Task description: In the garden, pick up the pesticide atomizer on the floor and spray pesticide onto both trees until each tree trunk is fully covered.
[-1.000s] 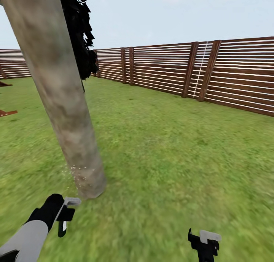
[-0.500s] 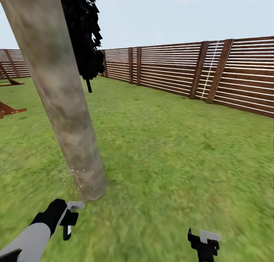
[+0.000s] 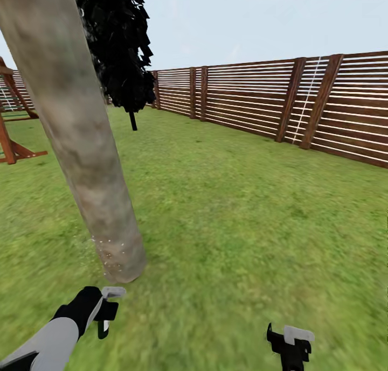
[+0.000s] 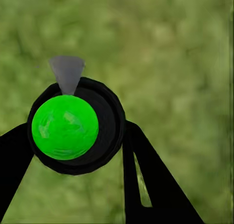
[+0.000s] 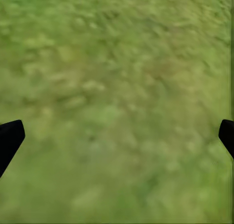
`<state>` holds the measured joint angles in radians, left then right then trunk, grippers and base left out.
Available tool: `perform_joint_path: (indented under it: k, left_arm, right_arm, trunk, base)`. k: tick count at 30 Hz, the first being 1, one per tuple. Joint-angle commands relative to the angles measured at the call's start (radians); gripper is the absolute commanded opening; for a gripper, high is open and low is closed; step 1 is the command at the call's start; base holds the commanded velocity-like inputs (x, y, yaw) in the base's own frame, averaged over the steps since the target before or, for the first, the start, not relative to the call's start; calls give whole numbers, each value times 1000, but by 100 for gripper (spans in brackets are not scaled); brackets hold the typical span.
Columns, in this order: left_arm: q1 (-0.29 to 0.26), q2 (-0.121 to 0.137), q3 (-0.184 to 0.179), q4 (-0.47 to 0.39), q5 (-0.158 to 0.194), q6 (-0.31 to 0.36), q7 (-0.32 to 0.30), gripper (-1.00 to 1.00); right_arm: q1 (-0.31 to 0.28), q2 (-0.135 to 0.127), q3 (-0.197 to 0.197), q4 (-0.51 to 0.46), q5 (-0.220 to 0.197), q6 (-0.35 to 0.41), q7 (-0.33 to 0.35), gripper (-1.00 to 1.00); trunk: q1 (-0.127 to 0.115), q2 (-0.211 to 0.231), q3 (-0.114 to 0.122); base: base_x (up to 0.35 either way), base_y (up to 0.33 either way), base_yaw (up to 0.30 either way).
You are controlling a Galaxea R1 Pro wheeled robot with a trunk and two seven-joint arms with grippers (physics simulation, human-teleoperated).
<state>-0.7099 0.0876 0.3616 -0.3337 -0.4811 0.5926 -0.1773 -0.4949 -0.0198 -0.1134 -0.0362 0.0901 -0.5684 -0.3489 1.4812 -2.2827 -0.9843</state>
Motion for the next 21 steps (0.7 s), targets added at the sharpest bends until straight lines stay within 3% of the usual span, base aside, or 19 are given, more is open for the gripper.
perform_joint_path:
  k: [1, 5, 9, 17, 21]
  left_arm:
    - [0, -2, 8, -3, -11, 2, -8, -100]
    - [-1, -2, 8, -5, 36, -2, -7, -100]
    - [0, -2, 7, -9, 42, -2, -7, -100]
    - [-1, 0, 8, -14, 42, -2, -7, -100]
    - [-1, 3, 45, -8, 43, -67, -7, -100]
  right_arm:
    - [-1, -1, -8, 1, 10, -2, -2, 100]
    - [-1, -1, -8, 1, 10, -2, -2, 100]
    - [-1, 1, -8, 1, 10, -2, -2, 100]
    - [-1, 3, -8, 1, 10, -2, -2, 100]
    - [-1, 3, -7, 1, 10, -2, -2, 100]
  trunk:
    - [0, 0, -1]
    - [0, 0, -1]
    - [0, 0, -1]
    - [0, 0, -1]
    - [0, 0, -1]
  base:
    - [127, -272, 1]
    - [91, -272, 0]
    - [13, -274, 66]
    - [0, -276, 266]
    - [12, -276, 278]
